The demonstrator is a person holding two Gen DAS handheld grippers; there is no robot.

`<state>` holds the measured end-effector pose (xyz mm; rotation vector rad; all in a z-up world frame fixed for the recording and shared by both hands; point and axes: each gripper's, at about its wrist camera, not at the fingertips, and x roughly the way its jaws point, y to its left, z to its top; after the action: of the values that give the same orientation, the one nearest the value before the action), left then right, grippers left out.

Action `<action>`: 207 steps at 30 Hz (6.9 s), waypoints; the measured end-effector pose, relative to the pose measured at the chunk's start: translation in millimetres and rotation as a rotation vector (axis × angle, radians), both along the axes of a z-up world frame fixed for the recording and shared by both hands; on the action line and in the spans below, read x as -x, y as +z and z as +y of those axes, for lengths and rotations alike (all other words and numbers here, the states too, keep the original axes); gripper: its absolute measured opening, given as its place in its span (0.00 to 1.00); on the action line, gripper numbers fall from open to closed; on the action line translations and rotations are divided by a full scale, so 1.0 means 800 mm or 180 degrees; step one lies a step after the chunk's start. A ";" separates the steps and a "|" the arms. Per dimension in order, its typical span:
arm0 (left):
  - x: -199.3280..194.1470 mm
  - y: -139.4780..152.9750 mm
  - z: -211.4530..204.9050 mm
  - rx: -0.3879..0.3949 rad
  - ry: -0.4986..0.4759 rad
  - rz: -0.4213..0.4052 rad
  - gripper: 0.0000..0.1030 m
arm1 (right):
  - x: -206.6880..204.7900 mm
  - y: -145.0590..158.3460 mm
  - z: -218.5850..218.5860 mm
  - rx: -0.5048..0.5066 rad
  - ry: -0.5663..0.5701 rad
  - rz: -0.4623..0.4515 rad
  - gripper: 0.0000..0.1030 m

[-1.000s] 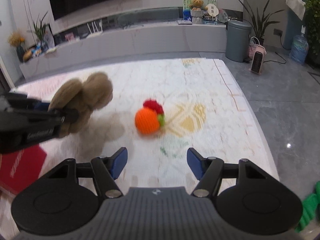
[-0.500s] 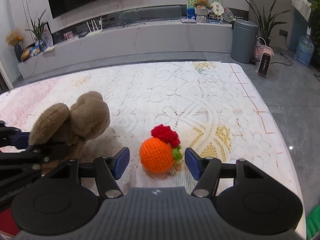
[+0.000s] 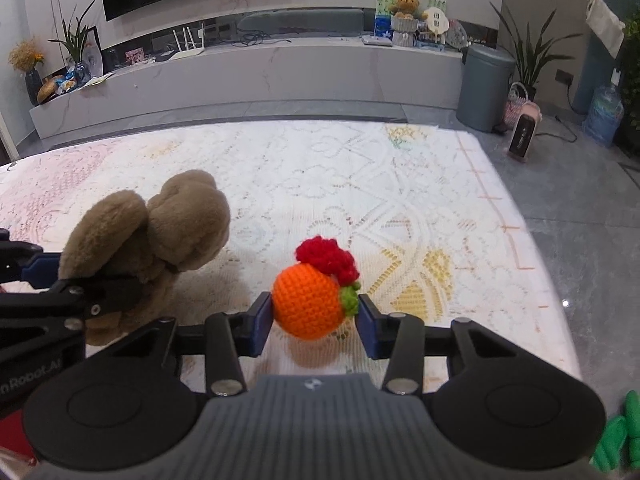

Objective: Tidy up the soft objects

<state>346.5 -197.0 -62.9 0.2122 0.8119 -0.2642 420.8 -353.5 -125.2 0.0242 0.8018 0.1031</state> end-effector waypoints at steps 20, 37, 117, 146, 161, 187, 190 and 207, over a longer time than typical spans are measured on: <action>0.172 0.103 0.089 0.0602 0.0011 -0.0417 0.26 | 0.228 0.105 0.047 -0.0350 -0.0109 -0.0307 0.43; 0.242 0.127 0.268 0.0764 0.1004 -0.0589 0.26 | 0.294 0.139 0.190 -0.0542 0.0462 -0.0384 0.43; 0.197 0.107 0.451 0.0229 0.1358 -0.0495 0.65 | 0.141 0.150 0.476 0.0023 0.1537 -0.0069 0.63; 0.370 0.124 0.289 0.0449 0.1417 -0.0759 0.65 | 0.403 0.202 0.242 -0.0128 0.0270 -0.0455 0.80; 0.425 0.107 0.253 0.0486 0.1240 -0.1029 0.73 | 0.479 0.162 0.203 -0.0152 -0.0071 -0.0609 0.86; 0.408 0.063 0.234 0.0214 0.1051 -0.0710 0.85 | 0.468 0.121 0.209 -0.0095 -0.0019 -0.0457 0.93; 0.408 0.063 0.232 0.0166 0.1051 -0.0726 0.86 | 0.468 0.122 0.208 -0.0102 -0.0014 -0.0452 0.93; 0.406 0.061 0.232 0.0162 0.1044 -0.0669 0.86 | 0.468 0.122 0.209 -0.0091 0.0003 -0.0451 0.93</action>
<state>21.5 -11.3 -14.4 0.0552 0.6189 0.0463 46.3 -186.0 -27.5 0.0432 0.6588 0.1159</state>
